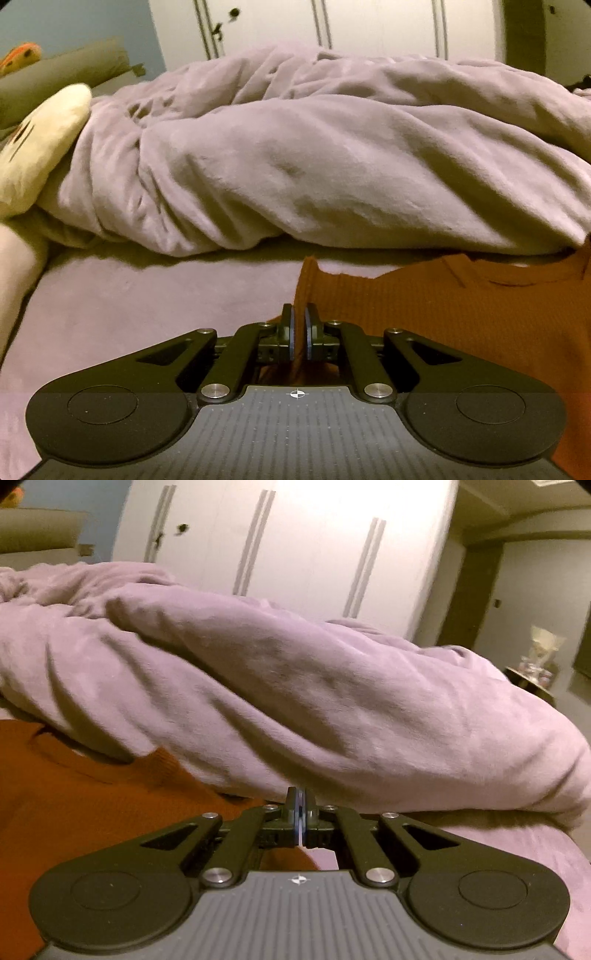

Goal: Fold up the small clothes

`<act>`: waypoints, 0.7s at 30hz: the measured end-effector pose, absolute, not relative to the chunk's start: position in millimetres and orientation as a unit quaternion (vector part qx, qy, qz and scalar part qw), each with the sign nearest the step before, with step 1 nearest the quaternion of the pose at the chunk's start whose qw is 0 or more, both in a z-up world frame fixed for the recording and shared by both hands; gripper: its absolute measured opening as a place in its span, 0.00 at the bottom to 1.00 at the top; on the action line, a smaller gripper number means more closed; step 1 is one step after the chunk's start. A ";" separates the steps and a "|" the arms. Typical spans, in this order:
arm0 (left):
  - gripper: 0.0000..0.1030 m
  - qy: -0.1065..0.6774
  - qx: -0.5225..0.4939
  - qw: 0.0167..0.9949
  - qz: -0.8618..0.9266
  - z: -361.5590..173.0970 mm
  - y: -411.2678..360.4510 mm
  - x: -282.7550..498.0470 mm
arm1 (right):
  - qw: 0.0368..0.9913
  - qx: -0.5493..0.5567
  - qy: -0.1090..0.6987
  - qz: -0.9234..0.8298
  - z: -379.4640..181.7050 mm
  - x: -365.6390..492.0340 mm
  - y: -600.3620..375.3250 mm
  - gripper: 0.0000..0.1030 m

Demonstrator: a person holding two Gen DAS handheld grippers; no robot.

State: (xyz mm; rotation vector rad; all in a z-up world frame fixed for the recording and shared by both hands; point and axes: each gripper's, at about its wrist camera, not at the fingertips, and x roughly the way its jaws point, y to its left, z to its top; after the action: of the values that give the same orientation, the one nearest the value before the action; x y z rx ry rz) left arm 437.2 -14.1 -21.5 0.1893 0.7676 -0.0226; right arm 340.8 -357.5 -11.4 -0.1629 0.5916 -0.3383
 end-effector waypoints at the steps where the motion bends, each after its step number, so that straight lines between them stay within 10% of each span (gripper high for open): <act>1: 0.08 0.374 0.083 0.924 -0.002 -21.0 -10.6 437.7 | 0.938 -0.075 0.292 -0.170 -11.3 339.6 -359.5 0.01; 7: 0.30 0.394 0.015 0.918 0.029 -19.9 27.6 434.3 | 0.943 -0.026 0.306 -0.127 -10.5 302.8 -348.5 0.01; 11: 0.70 0.423 -0.031 0.906 -0.011 -22.1 62.6 406.2 | 0.941 0.011 0.325 -0.091 -21.7 254.8 -328.0 0.02; 21: 0.84 0.469 -0.101 0.869 -0.126 -44.1 81.9 328.3 | 0.935 0.046 0.330 -0.117 -25.1 203.3 -316.5 0.04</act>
State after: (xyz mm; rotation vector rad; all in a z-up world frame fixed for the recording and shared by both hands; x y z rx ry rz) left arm 328.3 81.9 -44.0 -0.2107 0.9804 -0.2628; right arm 203.3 -316.5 -25.1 0.0946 0.6753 -0.2391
